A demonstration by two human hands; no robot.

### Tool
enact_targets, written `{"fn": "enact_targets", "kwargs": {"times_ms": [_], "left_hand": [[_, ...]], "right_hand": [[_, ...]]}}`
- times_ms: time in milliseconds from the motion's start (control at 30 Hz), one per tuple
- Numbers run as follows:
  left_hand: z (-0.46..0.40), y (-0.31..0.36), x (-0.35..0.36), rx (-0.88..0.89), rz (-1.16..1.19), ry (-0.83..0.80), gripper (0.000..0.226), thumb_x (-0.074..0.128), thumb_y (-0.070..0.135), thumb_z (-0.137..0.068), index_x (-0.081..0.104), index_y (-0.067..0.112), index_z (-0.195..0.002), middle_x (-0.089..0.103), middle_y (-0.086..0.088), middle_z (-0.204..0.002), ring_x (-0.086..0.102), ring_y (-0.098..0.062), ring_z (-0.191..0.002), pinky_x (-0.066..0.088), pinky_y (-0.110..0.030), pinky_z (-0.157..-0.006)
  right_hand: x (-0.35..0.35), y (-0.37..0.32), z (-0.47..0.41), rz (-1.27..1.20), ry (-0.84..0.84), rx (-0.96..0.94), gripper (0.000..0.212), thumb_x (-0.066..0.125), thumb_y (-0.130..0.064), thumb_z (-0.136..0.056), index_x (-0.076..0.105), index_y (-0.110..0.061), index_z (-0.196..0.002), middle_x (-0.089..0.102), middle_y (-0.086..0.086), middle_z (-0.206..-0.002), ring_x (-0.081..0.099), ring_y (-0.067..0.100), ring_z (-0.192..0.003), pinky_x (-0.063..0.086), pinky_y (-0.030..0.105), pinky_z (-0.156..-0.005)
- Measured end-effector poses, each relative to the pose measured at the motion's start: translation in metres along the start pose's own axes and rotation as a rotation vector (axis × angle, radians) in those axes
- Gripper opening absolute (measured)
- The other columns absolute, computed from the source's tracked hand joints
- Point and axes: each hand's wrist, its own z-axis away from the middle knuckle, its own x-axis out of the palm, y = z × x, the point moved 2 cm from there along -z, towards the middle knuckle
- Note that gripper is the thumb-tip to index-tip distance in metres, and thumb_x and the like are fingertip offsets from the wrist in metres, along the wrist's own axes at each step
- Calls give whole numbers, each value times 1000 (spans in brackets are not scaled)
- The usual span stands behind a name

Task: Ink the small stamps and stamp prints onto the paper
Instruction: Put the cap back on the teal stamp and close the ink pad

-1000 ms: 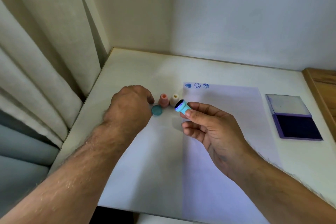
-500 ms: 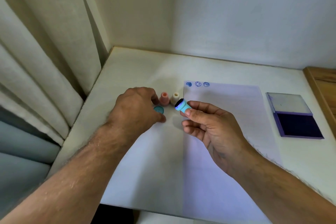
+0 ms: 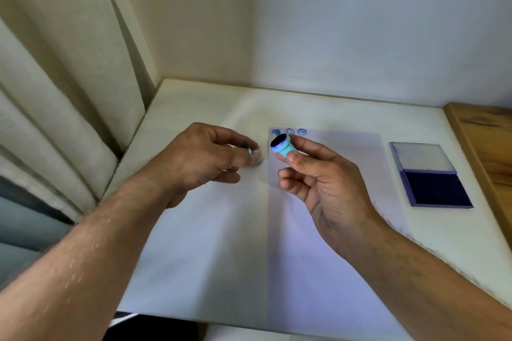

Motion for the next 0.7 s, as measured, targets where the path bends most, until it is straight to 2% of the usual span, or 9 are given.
{"fn": "enact_targets", "kwargs": {"times_ms": [133,267,333,467,567,700], "left_hand": [[0,8,6,31,357,99,13,72,0,-79,70,0,-93,71,-20,-84,70,-25,-76,60,-37,-78],[-3,10,14,41,569,102,4,68,0,-83,66,2,-86,72,-22,-96,72,-29,-85,59,-41,-81],[-4,10,18,38,601,63,3,65,4,-86,64,2,-88,74,-20,-98,73,-28,-87,58,-42,-84],[-5,13,25,38,606,-18,16,56,9,-92,64,4,-105,76,-10,-90,74,-23,-84,58,-41,-86],[-6,12,28,21,574,-105,26,50,18,-98,68,8,-115,74,-11,-104,73,-23,-93,57,-37,-88],[-7,10,28,31,550,-173,32,44,22,-101,68,7,-114,72,-11,-114,68,-24,-107,55,-34,-92]], "right_hand": [[0,-2,0,-31,-39,-19,24,58,7,-88,69,-1,-108,72,18,-93,63,21,-61,55,25,-56],[-1,-4,0,-7,-78,-72,23,57,6,-89,70,-3,-106,73,15,-93,64,21,-61,53,26,-54],[-2,-5,-2,40,-90,-105,23,58,7,-88,71,-7,-101,73,11,-87,63,21,-62,53,27,-54],[-3,-6,-4,134,-86,-173,23,60,7,-88,73,-10,-98,70,6,-75,61,21,-62,53,28,-53],[-5,-5,-6,198,-61,-200,24,62,6,-87,73,-12,-100,71,2,-72,62,20,-61,54,29,-54],[-8,-6,-7,289,-33,-257,27,66,5,-85,74,-18,-96,72,1,-75,63,19,-61,55,30,-56]]}}
